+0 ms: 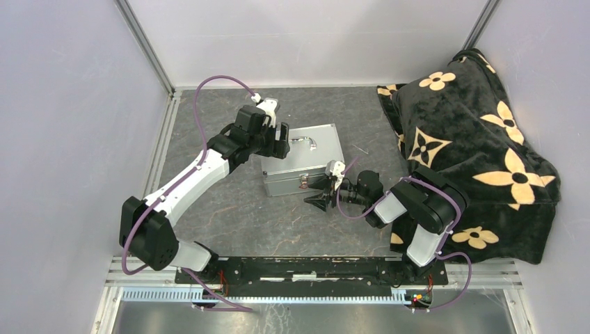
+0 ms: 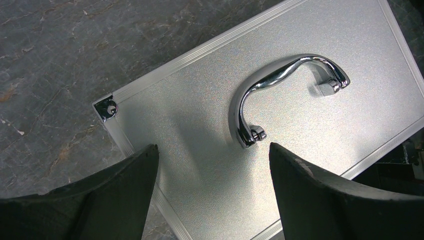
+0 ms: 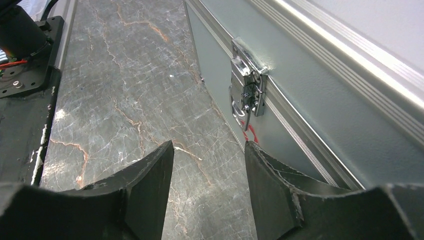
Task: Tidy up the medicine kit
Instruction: Close the medicine box at the center of the board.
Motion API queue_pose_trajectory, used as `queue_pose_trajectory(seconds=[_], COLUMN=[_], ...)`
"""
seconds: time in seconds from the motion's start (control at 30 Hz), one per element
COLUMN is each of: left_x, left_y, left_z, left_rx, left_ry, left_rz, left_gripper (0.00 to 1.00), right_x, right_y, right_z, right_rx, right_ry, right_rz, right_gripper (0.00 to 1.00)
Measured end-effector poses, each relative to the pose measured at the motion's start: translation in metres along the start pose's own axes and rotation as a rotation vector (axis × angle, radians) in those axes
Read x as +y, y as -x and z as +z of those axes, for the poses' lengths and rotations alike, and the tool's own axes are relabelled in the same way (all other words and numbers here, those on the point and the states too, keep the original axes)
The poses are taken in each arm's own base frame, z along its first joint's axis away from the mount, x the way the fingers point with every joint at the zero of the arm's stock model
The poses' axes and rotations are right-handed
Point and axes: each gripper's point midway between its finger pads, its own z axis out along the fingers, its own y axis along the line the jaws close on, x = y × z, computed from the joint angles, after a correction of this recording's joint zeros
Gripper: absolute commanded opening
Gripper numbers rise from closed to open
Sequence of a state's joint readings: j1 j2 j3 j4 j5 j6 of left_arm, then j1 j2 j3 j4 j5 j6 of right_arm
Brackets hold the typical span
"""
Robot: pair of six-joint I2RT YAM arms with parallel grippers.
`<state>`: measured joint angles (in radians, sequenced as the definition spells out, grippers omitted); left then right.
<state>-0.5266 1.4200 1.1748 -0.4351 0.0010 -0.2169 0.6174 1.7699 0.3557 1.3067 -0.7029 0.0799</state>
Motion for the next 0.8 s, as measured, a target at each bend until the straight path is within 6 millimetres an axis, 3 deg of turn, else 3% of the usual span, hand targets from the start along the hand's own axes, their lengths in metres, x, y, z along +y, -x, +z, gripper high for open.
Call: queue_pose_trajectory(seconds=[0.57, 0.8], left_x=[0.000, 0.000], left_y=[0.001, 0.001], left_z=[0.002, 0.002], left_rx=[-0.001, -0.001], left_ry=[0.000, 0.000], left_rz=[0.005, 0.007], left_gripper=[0.86, 0.86], right_x=[-0.002, -0.001], right_y=[0.010, 0.010], right_z=[0.007, 0.006], right_rx=[-0.027, -0.027], right_ry=[0.016, 0.024], right_rz=[0.004, 0.016], right_gripper=[0.61, 0.51])
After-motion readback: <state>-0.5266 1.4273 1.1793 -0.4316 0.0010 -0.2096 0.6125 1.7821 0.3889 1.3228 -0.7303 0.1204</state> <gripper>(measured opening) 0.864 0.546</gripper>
